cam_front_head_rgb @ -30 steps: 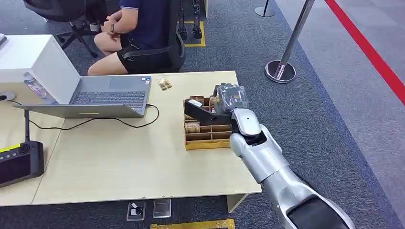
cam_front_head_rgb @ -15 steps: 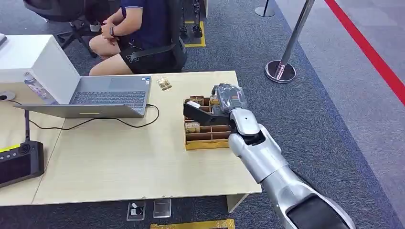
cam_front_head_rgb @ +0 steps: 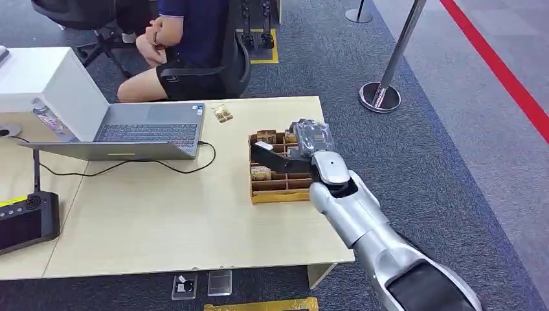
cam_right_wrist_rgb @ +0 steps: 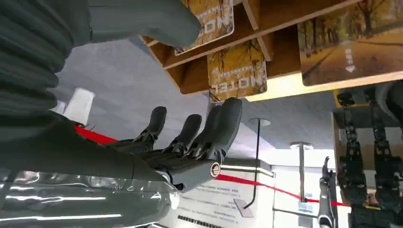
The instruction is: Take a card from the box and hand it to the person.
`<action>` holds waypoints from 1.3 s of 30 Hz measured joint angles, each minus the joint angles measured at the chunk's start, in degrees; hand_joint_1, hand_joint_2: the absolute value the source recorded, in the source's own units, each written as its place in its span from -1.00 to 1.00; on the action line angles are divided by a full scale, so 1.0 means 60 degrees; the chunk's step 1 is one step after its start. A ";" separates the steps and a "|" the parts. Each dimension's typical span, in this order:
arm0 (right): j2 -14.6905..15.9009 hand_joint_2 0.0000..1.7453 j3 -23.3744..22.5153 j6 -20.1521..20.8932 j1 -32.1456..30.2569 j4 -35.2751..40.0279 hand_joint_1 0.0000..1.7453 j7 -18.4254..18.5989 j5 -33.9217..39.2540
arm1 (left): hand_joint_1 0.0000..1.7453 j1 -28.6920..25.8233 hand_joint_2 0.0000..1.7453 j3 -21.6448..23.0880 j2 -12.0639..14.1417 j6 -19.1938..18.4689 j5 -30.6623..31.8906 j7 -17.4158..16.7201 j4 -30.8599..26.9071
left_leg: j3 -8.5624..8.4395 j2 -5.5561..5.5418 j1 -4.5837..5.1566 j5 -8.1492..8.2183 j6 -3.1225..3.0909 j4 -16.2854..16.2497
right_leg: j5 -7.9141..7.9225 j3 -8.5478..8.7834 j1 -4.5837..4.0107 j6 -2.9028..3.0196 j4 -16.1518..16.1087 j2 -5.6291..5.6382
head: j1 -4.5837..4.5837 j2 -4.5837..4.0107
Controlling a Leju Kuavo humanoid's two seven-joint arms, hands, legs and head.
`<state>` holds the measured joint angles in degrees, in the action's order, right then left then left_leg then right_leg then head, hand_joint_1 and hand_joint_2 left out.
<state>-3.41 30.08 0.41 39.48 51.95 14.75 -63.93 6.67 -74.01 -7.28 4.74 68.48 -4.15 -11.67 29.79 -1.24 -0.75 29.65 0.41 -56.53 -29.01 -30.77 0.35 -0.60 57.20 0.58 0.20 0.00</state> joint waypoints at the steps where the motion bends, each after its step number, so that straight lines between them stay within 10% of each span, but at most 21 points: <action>1: 0.0000 1.00 0.0000 -0.0007 0.0019 -0.0076 -0.18 0.0000 0.0029 | -1.00 0.0001 -1.00 0.0000 0.0000 0.0007 0.0000 0.0000 0.0000 | 0.0000 0.0000 0.0000 0.0000 0.0000 0.0000 | 0.0000 0.0000 0.0000 0.0000 0.0000 0.0000 | 0.0000 0.0000; 39: -0.0138 1.00 0.0000 -0.0295 0.0214 -0.1351 0.44 0.0091 0.0149 | -1.00 -0.0011 -1.00 -0.0004 0.0000 0.0007 0.0011 -0.0015 0.0025 | -0.0002 0.0001 0.0000 -0.0001 0.0000 0.0000 | 0.0000 0.0001 0.0000 0.0000 0.0000 0.0000 | 0.0004 0.0000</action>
<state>-4.24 30.08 -1.36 40.77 43.84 15.30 -63.04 6.61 -74.03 -7.28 4.79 68.54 -4.24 -11.52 29.78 -1.23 -0.75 29.64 0.41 -56.52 -29.01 -30.76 0.35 -0.60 57.20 0.58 0.22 0.00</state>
